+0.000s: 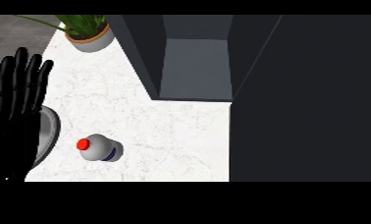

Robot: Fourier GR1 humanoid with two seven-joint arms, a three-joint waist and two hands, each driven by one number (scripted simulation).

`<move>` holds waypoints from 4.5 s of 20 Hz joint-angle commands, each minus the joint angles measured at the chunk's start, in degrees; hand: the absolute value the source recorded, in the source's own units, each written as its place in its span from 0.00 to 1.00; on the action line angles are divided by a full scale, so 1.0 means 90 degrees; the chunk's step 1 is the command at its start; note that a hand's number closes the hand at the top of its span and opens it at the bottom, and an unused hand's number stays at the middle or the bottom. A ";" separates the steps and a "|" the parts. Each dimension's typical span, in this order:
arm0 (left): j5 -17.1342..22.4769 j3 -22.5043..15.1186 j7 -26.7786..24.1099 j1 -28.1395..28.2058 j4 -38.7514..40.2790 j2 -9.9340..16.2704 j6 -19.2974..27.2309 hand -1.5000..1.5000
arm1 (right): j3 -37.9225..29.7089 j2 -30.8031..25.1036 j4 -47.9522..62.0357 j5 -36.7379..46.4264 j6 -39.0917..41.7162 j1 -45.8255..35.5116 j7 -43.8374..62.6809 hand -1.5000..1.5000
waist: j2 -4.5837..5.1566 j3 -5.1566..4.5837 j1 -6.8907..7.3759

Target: Pick up the bottled water, place it into the cabinet and close the cabinet

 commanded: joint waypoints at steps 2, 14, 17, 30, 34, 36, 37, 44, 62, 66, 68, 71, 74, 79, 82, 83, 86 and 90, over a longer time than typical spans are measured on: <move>-0.0172 -0.0460 0.0627 0.0485 -0.1129 -0.0206 0.0064 0.00 | 0.0210 0.0034 -0.0796 0.0067 0.0011 0.0416 0.0484 0.00 | 0.0008 0.0017 -0.0163; -0.0060 -0.3139 0.2265 0.3164 -0.3226 -0.0765 0.0309 0.00 | 0.0245 -0.0278 -0.2348 -0.1795 0.0806 0.2020 0.1541 0.00 | -0.0033 0.0022 -0.0150; -0.0530 -0.3706 0.2218 0.3503 -0.3509 -0.0723 0.0489 0.00 | -0.0070 -0.0333 -0.2444 -0.2129 0.0862 0.2079 0.1568 0.00 | -0.0014 0.0024 -0.0122; -0.0954 -0.4455 0.2072 0.3985 -0.3728 -0.0162 0.1043 0.00 | -0.0182 -0.0310 -0.3014 -0.2274 0.1042 0.2573 0.1678 0.00 | -0.0077 0.0032 -0.0114; -0.0871 -0.4467 0.2058 0.4136 -0.3900 0.0041 0.1153 0.00 | -0.0218 -0.0274 -0.2947 -0.2279 0.1124 0.2683 0.1577 0.00 | -0.0062 0.0033 -0.0137; -0.0839 -0.4315 0.1764 0.4180 -0.3775 0.0173 0.1150 0.00 | -0.0264 -0.0289 -0.3047 -0.2317 0.1015 0.2583 0.1765 0.00 | -0.0062 0.0025 -0.0117; -0.0751 -0.4441 0.1607 0.4562 -0.3864 0.0271 0.1190 0.00 | -0.0405 -0.0302 -0.2907 -0.2448 0.1143 0.2690 0.1585 0.00 | -0.0087 0.0028 -0.0078; -0.0644 -0.4055 0.1125 0.4870 -0.3781 0.0433 0.1608 0.00 | -0.0198 -0.0132 -0.3271 -0.2339 0.1237 0.3173 0.1462 0.00 | -0.0098 0.0019 -0.0126; 0.0854 -0.1822 -0.0066 0.4770 -0.1782 0.0762 0.1488 0.00 | -0.0951 -0.0376 -0.3288 -0.3117 0.1980 0.3857 0.1072 0.00 | -0.0020 -0.0002 -0.0259; 0.1208 -0.1214 -0.0172 0.4246 -0.1152 0.0950 0.1136 0.00 | -0.1053 -0.0383 -0.3150 -0.3175 0.2089 0.3883 0.0904 0.00 | -0.0007 0.0001 -0.0291; 0.1034 -0.1330 -0.0451 0.3932 -0.0444 0.0812 0.1097 0.00 | -0.1007 -0.0348 -0.3118 -0.3206 0.2218 0.3972 0.0757 0.00 | -0.0004 0.0001 -0.0344; 0.1470 -0.0878 -0.0323 0.3644 -0.0263 0.0958 0.0881 0.00 | -0.0874 -0.0276 -0.3275 -0.3156 0.2046 0.3950 0.1016 0.00 | 0.0009 0.0000 -0.0294; 0.1195 -0.1032 -0.0260 0.3073 0.0280 0.0757 0.1050 0.00 | -0.0916 -0.0331 -0.3164 -0.3325 0.2262 0.4030 0.0837 0.00 | 0.0020 0.0008 -0.0348; 0.1179 -0.0763 -0.0588 0.2846 0.1009 0.0668 0.1024 0.00 | -0.1224 -0.0394 -0.3111 -0.3527 0.2482 0.4327 0.0558 0.00 | 0.0012 0.0010 -0.0327; 0.1279 -0.0511 -0.0847 0.2521 0.1819 0.0632 0.0922 0.00 | -0.1198 -0.0343 -0.3189 -0.3479 0.2533 0.4484 0.0438 0.00 | 0.0016 0.0005 -0.0346; 0.1237 -0.0573 -0.0716 0.2354 0.1944 0.0625 0.0921 0.00 | -0.1293 -0.0465 -0.3023 -0.3573 0.2408 0.4142 0.0569 0.00 | 0.0031 0.0006 -0.0289; 0.1311 -0.0406 -0.1169 0.2183 0.2732 0.0617 0.0677 0.00 | -0.1208 -0.0400 -0.3140 -0.3612 0.2602 0.4512 0.0421 0.00 | 0.0015 0.0003 -0.0343; 0.1406 -0.0281 -0.1284 0.1816 0.3407 0.0603 0.0485 0.00 | -0.1390 -0.0556 -0.3262 -0.3811 0.2683 0.4639 0.0388 0.00 | 0.0013 0.0004 -0.0343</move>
